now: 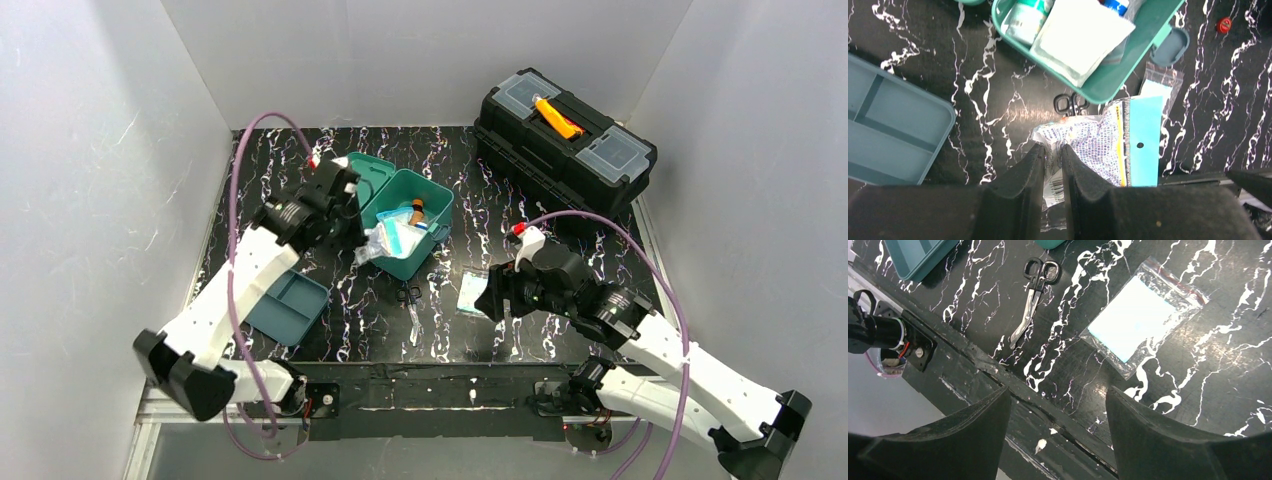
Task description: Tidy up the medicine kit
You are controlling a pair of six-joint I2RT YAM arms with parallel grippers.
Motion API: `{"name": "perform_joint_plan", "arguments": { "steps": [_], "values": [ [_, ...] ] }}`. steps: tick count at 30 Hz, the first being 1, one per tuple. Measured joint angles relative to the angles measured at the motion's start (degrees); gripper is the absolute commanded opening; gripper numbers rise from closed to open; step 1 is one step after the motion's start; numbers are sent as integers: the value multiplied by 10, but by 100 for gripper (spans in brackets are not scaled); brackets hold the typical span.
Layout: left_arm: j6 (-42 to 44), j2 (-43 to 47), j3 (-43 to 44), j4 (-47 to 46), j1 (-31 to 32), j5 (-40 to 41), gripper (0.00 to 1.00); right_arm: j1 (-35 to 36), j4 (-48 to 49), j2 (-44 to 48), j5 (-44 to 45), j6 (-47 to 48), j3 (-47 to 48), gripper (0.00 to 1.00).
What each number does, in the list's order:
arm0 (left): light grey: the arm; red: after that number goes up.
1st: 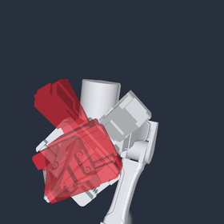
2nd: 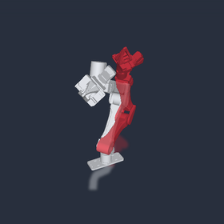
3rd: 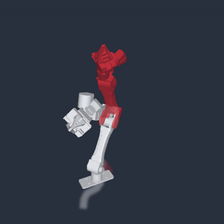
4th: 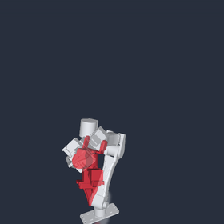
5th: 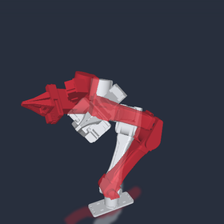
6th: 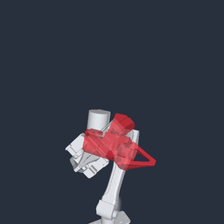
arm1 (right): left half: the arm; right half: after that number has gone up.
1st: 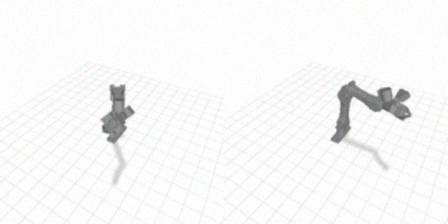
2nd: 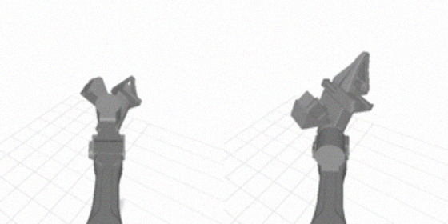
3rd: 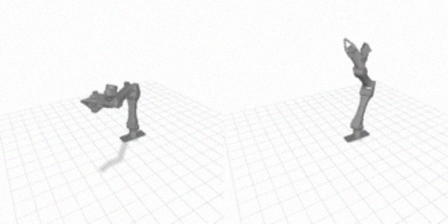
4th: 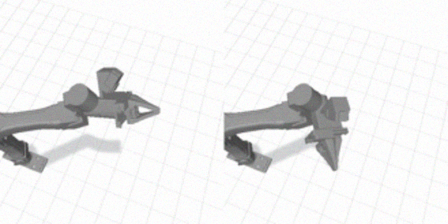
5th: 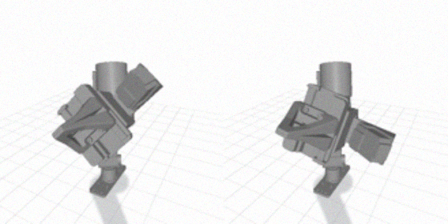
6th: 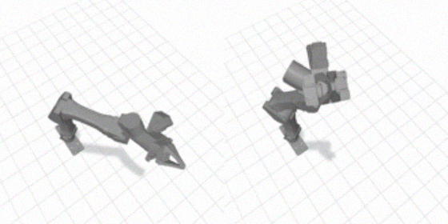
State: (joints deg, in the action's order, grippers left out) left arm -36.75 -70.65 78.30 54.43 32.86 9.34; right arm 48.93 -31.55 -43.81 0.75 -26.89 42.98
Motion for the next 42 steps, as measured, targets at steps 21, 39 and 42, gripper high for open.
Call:
{"name": "perform_joint_plan", "arguments": {
  "steps": [21, 39, 42],
  "values": [
    [-21, -391, 233, -71, -28, 5, 0, 0, -14, 60, 36, -32, -18, 79],
    [-43, -517, 327, -80, -52, 0, 51, 0, -13, 62, 34, -44, -45, 82],
    [-37, -509, 312, -88, -49, -4, 55, 0, -13, 56, 34, -44, -45, 83]
  ]
}}
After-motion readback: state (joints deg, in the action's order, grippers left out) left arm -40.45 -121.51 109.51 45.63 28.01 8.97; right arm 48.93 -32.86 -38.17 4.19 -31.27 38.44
